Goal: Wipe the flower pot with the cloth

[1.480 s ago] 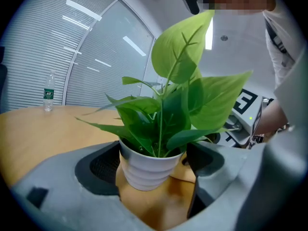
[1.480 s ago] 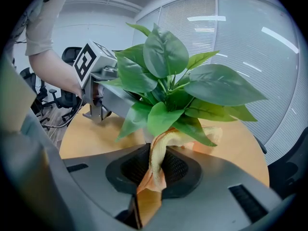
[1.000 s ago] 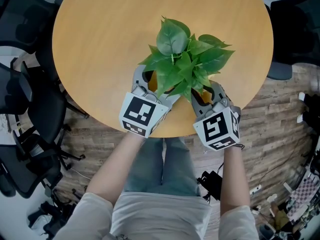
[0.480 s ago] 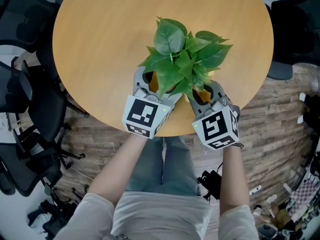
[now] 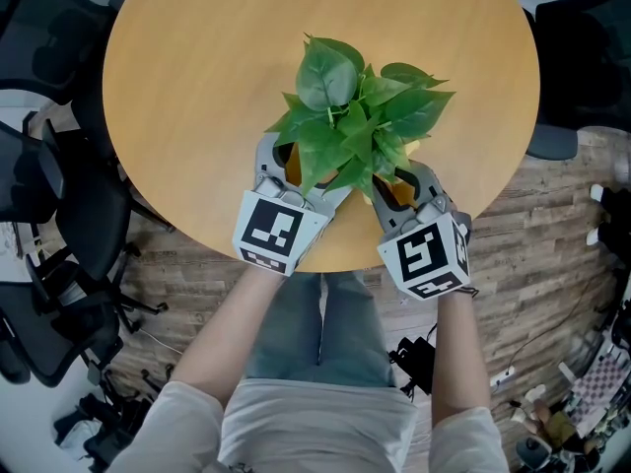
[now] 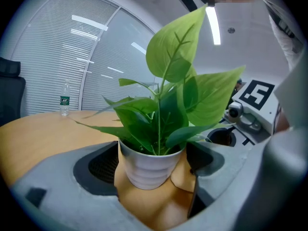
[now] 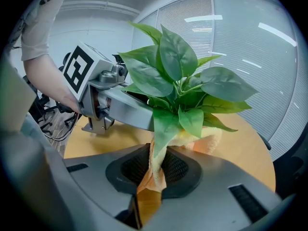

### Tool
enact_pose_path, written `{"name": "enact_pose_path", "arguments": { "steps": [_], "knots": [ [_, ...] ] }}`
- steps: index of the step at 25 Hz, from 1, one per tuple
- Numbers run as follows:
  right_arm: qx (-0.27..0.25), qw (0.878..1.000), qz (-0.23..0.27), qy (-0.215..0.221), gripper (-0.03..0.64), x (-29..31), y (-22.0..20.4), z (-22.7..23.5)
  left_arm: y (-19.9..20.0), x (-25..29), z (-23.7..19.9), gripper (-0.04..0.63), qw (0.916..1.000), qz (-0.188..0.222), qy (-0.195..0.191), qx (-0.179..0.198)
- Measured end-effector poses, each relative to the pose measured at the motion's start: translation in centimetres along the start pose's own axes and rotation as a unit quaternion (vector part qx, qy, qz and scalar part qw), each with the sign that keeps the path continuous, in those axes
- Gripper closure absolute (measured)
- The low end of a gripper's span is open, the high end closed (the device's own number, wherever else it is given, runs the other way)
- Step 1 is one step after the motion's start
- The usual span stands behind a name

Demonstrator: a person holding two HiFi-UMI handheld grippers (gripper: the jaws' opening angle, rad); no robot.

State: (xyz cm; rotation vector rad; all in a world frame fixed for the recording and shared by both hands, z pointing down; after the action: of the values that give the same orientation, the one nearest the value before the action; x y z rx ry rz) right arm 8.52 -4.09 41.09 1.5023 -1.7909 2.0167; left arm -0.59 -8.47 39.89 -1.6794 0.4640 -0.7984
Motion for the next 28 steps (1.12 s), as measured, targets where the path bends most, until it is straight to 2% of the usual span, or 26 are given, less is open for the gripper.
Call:
{"name": "enact_pose_path", "arguments": {
  "steps": [9, 16, 20, 24, 28],
  "knots": [
    [0.051, 0.998, 0.012, -0.019, 0.561, -1.4, -0.7, 0.4, -0.8, -2.0, -0.4, 0.153, 0.9997, -0.017, 0.01, -0.01],
    [0.083, 0.996, 0.018, -0.01, 0.561, -3.6, -0.3, -0.3, -0.4, -4.4, 0.1, 0.158, 0.9989, -0.042, -0.006, -0.019],
    [0.1, 0.995, 0.02, -0.011, 0.561, -5.2, -0.1, -0.6, 0.6, -6.4, 0.5, 0.199, 0.9986, -0.047, -0.013, -0.022],
    [0.109, 0.994, 0.028, -0.012, 0.561, -7.3, 0.9, -1.4, 2.0, -8.7, 1.5, 0.264, 0.9982, -0.053, -0.02, -0.015],
    [0.117, 0.992, 0.036, -0.003, 0.561, -9.5, 2.6, -2.7, 3.6, -10.8, 2.4, 0.328, 0.9969, -0.068, -0.028, -0.027]
  ]
}}
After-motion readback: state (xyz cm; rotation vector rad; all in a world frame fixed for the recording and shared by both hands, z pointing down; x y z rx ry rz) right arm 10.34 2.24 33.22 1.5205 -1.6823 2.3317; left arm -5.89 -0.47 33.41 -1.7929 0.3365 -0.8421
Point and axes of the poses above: the fingertips, and each gripper's own axes: x forward along the fingers, z to its right, y out of its top, the point moved 5 cm from there along -x, backward along the fingers, and after that the axes turned 1 degree about x, right-handed, at the moved point
